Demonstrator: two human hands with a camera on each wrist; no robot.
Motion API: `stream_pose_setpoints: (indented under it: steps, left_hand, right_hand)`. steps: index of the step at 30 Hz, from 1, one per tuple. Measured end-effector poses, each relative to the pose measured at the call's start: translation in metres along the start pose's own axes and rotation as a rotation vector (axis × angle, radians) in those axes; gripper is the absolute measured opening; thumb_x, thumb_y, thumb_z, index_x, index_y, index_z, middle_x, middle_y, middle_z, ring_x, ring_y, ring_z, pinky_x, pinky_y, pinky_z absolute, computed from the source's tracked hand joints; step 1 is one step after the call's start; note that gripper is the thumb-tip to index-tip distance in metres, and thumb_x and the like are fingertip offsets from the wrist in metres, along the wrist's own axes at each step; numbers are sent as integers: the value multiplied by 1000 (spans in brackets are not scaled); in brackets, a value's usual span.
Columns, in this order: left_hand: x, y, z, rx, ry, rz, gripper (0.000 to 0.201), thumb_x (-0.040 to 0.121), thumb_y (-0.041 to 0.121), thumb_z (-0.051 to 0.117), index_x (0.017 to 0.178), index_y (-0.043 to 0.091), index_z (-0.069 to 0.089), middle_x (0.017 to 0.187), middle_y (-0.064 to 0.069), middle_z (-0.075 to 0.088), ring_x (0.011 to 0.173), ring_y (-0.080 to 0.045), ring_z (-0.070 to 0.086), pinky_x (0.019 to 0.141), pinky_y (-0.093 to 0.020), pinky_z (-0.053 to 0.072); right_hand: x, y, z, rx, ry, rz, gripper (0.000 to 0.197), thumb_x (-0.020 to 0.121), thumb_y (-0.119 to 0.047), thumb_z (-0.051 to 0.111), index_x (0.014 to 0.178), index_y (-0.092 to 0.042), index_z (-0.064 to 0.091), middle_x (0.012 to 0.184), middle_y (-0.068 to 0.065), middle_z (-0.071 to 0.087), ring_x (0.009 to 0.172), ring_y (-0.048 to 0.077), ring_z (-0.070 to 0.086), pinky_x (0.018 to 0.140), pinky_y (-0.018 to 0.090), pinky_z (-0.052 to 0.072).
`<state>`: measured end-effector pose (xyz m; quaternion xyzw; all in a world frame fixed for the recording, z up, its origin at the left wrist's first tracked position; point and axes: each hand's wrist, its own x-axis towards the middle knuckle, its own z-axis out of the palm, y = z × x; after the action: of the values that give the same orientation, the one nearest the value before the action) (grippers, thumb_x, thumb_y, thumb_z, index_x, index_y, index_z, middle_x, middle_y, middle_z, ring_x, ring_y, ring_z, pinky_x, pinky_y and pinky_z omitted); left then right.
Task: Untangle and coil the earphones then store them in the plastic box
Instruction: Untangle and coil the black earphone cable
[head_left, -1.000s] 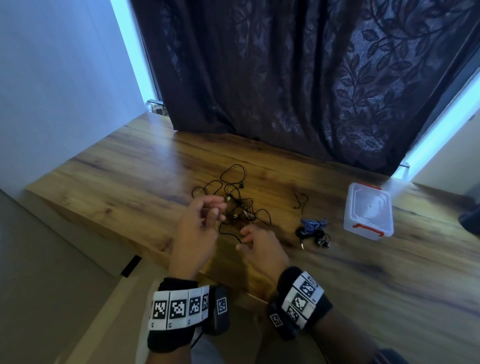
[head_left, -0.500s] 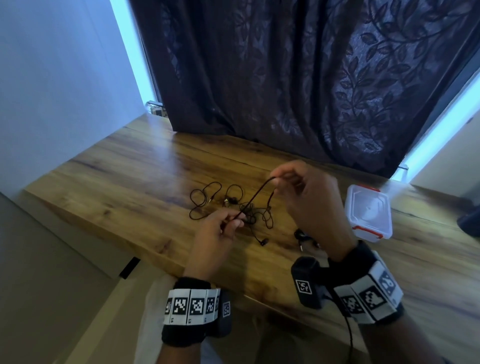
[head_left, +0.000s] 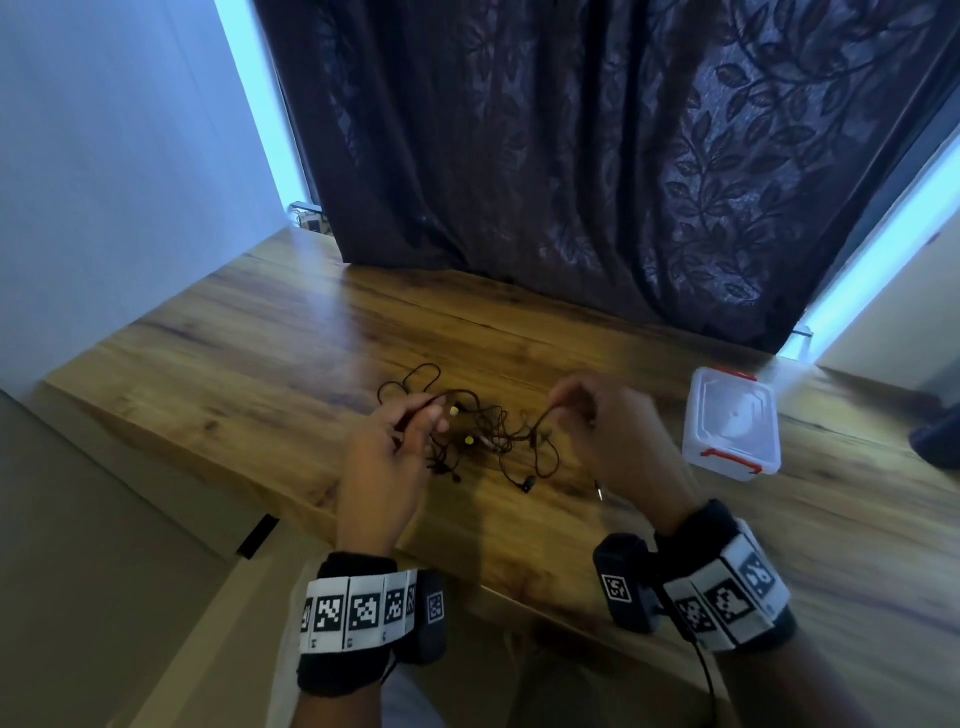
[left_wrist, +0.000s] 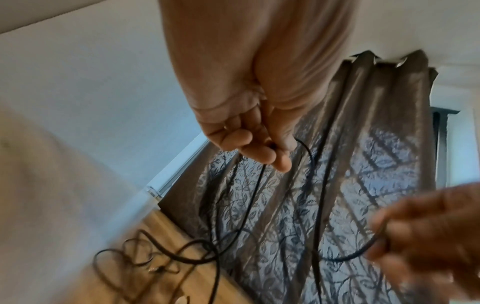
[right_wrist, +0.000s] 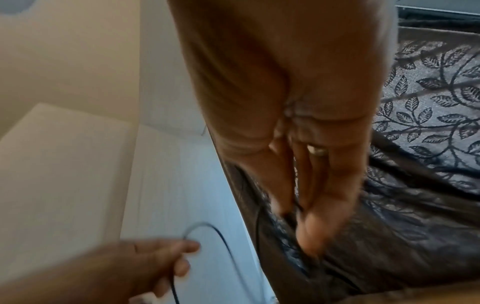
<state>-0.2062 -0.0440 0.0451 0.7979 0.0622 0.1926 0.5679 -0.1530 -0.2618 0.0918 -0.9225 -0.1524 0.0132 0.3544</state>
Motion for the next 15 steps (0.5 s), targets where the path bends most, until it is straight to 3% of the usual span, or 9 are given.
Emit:
stream_pose_setpoints:
  steps: [1,3,5,8,10,13,15]
  left_hand:
    - [-1,7,-2,-43,26,24,16,97,23,57,108,25,70,89,6,72,88,-3,68,80,-18,52]
    - [-3,17,-4,-80,57,83,16,95,22,61,107,25,71,90,4,73,89,-8,71,83,-26,56]
    - [-4,20,-3,-58,65,128,17,94,25,63,107,24,72,93,3,73,91,-11,71,85,-33,58]
    - [-4,19,0,11,51,187,18,94,22,65,109,18,74,96,3,73,92,-11,69,83,-40,58]
    - [-4,18,3,24,32,215,18,94,18,65,109,16,75,97,3,73,91,-12,69,81,-40,58]
    - [-4,20,5,48,21,238,18,92,18,67,108,18,75,96,6,73,90,-10,69,78,-31,57]
    - [-3,17,5,75,26,232,18,91,19,69,108,18,75,95,7,72,89,-8,68,78,-27,55]
  right_hand:
    - [-1,5,5,-87,-130,28,30,100,-17,58,129,-22,56,121,-4,64,99,7,65,74,11,49]
    - [-4,7,10,-198,-297,6,51,100,-16,54,149,-20,39,144,4,49,119,20,58,94,24,48]
    - [-8,-6,10,-148,-272,-63,57,102,-16,51,154,-25,31,150,2,42,124,21,54,100,31,45]
    - [-11,-33,10,16,-72,-150,50,102,-29,55,149,-31,39,131,-9,56,103,0,59,84,14,46]
    - [-9,-45,12,87,-19,-172,44,99,-34,60,142,-33,50,114,-14,65,93,-1,62,74,9,49]
    - [-3,-47,19,146,54,-223,20,96,-23,67,116,-25,72,100,-15,73,94,-6,65,77,3,48]
    - [-1,-47,20,147,110,-252,11,95,-18,68,101,-23,76,89,-17,72,91,-7,65,76,3,46]
